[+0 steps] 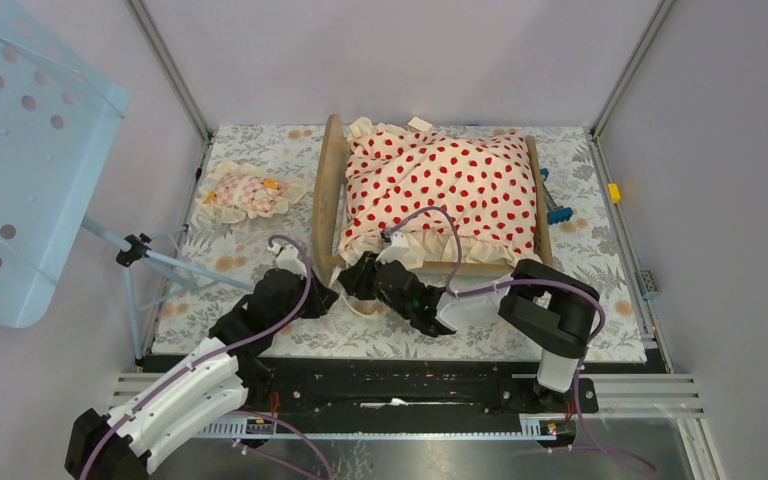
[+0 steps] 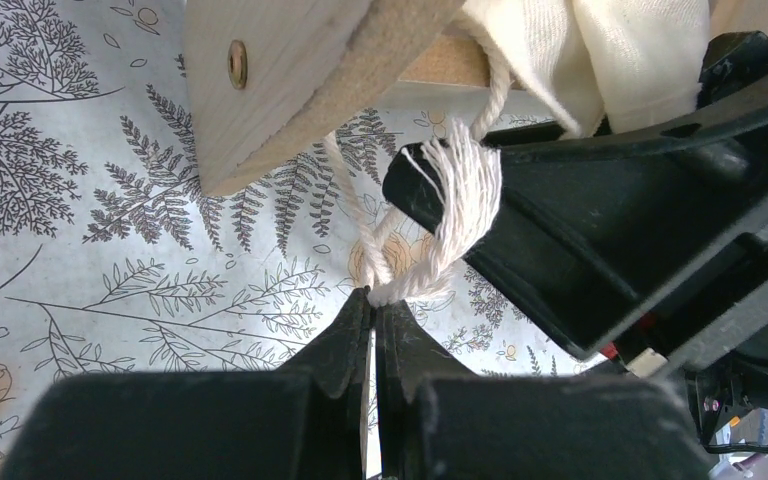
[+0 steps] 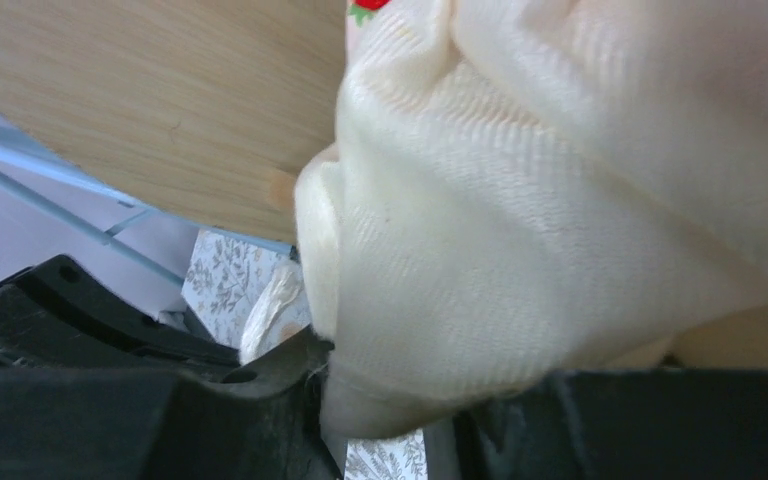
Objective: Set up the pet bed
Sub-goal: Tie the ropes to the bed frame.
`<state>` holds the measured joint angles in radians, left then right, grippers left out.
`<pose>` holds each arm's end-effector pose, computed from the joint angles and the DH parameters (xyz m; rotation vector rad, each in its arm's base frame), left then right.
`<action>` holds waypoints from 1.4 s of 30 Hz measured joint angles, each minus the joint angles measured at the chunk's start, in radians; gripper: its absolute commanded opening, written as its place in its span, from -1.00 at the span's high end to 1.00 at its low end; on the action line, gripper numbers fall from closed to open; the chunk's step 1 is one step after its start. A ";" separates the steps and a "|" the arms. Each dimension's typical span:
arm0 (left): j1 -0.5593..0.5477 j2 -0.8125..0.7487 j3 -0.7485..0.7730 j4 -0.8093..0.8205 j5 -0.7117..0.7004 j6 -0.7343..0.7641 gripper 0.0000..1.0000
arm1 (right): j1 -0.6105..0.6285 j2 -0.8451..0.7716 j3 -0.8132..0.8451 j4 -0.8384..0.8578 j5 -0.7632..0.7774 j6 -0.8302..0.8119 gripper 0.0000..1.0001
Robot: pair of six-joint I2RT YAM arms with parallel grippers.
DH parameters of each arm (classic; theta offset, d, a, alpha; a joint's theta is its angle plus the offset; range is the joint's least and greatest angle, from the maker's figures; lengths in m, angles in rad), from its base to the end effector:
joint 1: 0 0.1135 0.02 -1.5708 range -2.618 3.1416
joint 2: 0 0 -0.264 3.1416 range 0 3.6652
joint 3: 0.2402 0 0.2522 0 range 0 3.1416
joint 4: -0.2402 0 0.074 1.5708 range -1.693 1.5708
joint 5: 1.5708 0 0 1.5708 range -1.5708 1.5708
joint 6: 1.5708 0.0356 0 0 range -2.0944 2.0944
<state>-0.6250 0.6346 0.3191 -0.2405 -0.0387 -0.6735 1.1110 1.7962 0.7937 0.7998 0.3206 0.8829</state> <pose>0.1240 -0.0878 0.1932 -0.0775 2.2123 -0.7099 0.1729 0.3239 0.1750 0.0326 1.9142 1.1331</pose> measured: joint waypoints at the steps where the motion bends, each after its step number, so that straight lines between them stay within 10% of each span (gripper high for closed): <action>1: 0.000 0.000 0.001 -0.002 -0.001 -0.001 1.00 | 0.000 0.005 0.000 0.005 0.006 -0.003 0.53; 10: 0.000 0.012 0.027 -0.008 -0.005 0.000 1.00 | -0.001 0.019 -0.024 0.060 0.037 -0.027 1.00; 42: 0.000 0.330 0.189 0.077 -0.013 0.209 1.00 | -0.001 -0.183 -0.134 0.074 -0.071 -0.136 0.90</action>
<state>-0.6250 0.9642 0.5079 -0.1631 -0.0513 -0.4641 1.1099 1.6135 0.6601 0.8738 0.2501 0.7467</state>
